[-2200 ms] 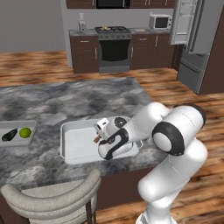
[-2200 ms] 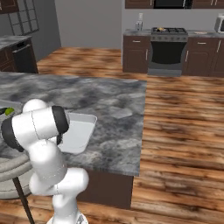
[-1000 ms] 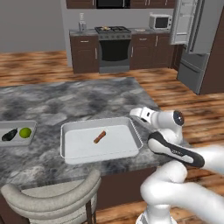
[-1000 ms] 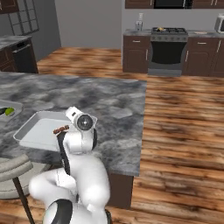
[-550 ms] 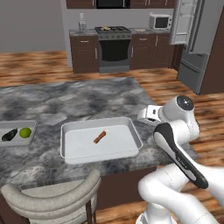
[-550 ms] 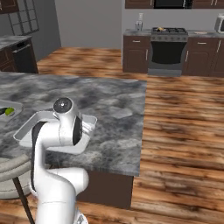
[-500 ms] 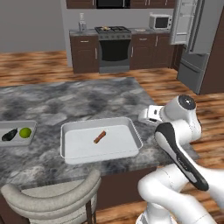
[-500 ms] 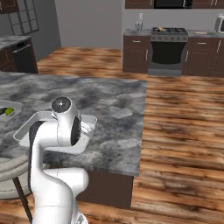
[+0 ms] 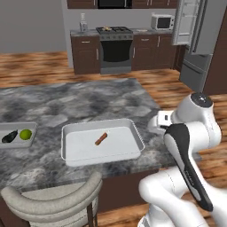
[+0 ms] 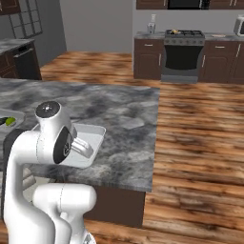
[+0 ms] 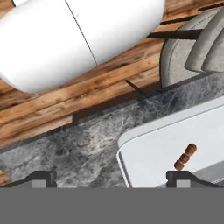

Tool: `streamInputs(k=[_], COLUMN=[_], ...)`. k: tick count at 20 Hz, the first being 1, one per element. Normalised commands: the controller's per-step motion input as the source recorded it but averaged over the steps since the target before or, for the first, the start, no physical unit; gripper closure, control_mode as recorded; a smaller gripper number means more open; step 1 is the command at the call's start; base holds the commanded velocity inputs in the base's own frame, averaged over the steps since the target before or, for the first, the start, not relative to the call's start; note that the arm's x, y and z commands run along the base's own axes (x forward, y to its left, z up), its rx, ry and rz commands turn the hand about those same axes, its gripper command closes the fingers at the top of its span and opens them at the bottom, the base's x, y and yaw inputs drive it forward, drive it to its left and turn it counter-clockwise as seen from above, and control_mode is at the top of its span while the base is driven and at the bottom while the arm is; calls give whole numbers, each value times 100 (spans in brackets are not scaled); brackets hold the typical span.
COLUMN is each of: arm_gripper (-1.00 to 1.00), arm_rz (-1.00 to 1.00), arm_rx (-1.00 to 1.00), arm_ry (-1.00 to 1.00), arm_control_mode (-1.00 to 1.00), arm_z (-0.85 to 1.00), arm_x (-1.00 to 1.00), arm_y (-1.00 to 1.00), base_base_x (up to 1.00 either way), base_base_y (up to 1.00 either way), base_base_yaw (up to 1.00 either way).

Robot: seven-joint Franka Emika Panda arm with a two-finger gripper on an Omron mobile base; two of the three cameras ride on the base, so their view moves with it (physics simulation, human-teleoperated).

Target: Place the cold items (lime and eggplant) from the fridge in one tupperware on the dining counter. Place the warm items (hot dog and kebab skewer) in the stove area in another tupperware.

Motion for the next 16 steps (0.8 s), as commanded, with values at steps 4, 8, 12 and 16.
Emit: streamInputs(k=[4,8,12,16], arm_gripper=[-100,-100,-100,-100], arm_rz=[0,0,0,0], arm_rx=[1,2,0,0], arm_ry=[10,-2,0,0], arm_control_mode=[-100,-100,100,100], arm_z=[-58,-23,-7,0], arm_x=[-22,-14,-3,0], arm_y=[-8,-13,0,0], base_base_x=[0,0,-39,-31], base_base_y=[0,0,-32,-93], base_base_yaw=[0,0,-5,-18])
